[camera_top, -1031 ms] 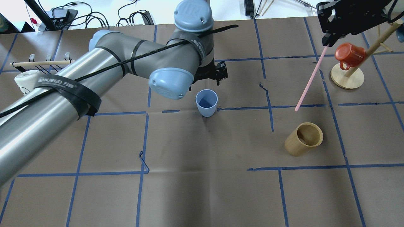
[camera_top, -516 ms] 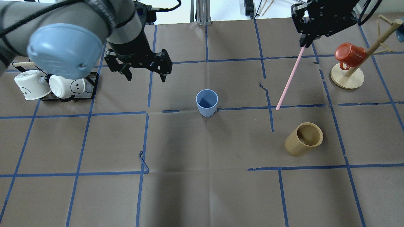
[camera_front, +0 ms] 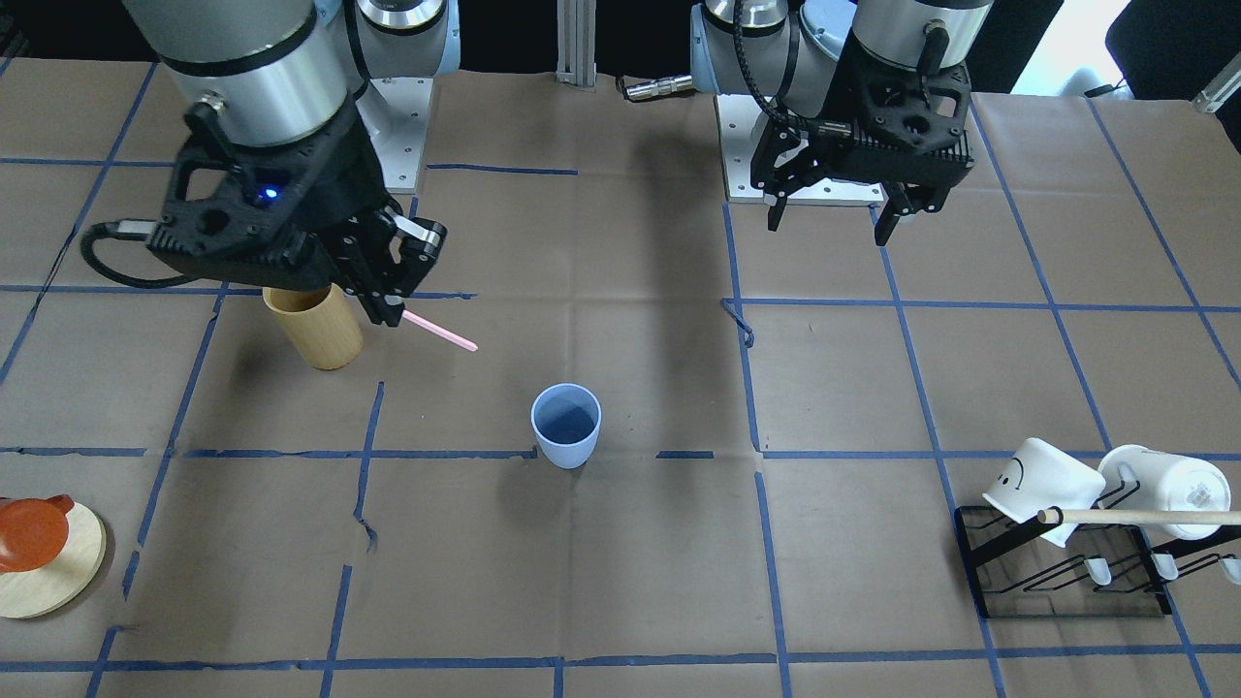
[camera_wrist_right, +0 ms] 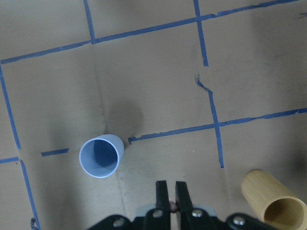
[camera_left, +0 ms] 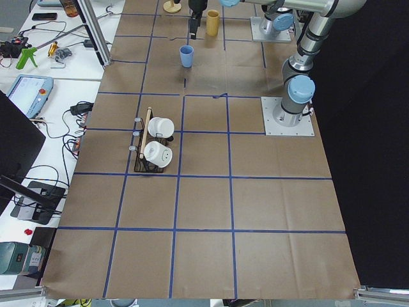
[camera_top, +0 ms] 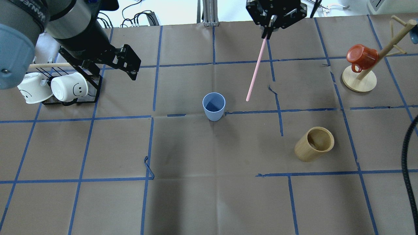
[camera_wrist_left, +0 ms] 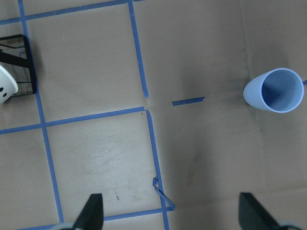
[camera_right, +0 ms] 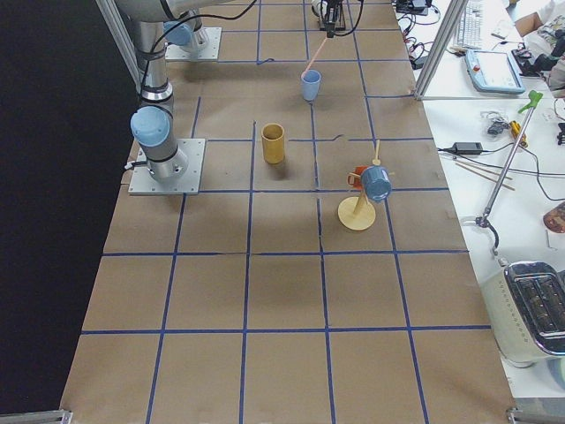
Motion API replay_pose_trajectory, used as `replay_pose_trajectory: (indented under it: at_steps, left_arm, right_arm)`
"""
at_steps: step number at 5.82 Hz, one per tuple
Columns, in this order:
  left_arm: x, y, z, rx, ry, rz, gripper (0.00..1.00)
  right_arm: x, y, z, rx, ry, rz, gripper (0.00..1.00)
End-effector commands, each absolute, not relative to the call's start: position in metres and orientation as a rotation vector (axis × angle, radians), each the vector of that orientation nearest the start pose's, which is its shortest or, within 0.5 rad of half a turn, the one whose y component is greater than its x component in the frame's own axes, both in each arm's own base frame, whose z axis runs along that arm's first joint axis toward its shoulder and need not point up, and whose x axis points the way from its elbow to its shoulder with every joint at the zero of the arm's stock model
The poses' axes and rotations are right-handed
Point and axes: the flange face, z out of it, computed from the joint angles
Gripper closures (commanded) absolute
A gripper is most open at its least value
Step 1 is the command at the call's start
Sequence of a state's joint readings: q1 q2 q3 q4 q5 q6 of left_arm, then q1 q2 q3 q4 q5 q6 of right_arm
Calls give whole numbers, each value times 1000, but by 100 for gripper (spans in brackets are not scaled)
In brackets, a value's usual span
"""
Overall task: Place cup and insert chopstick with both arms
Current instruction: 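Lower the pink stick into the blue cup with the right gripper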
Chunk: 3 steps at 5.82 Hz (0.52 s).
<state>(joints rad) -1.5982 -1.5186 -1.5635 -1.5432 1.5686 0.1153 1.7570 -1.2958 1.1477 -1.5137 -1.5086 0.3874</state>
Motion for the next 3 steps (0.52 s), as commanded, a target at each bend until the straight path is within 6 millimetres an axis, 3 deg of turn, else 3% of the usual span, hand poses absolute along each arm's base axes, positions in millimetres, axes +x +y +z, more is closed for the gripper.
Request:
replay_pose_trajectory:
  at_steps: [1,3]
  left_arm:
    - [-138,-469,523,199,3126,-137,1]
    - [-137,-469,524,196,3123,-139,1]
  right_arm:
    - [302,-582,529,335,3048,-117,96]
    - [327,-600,506,329,3050,-172,96]
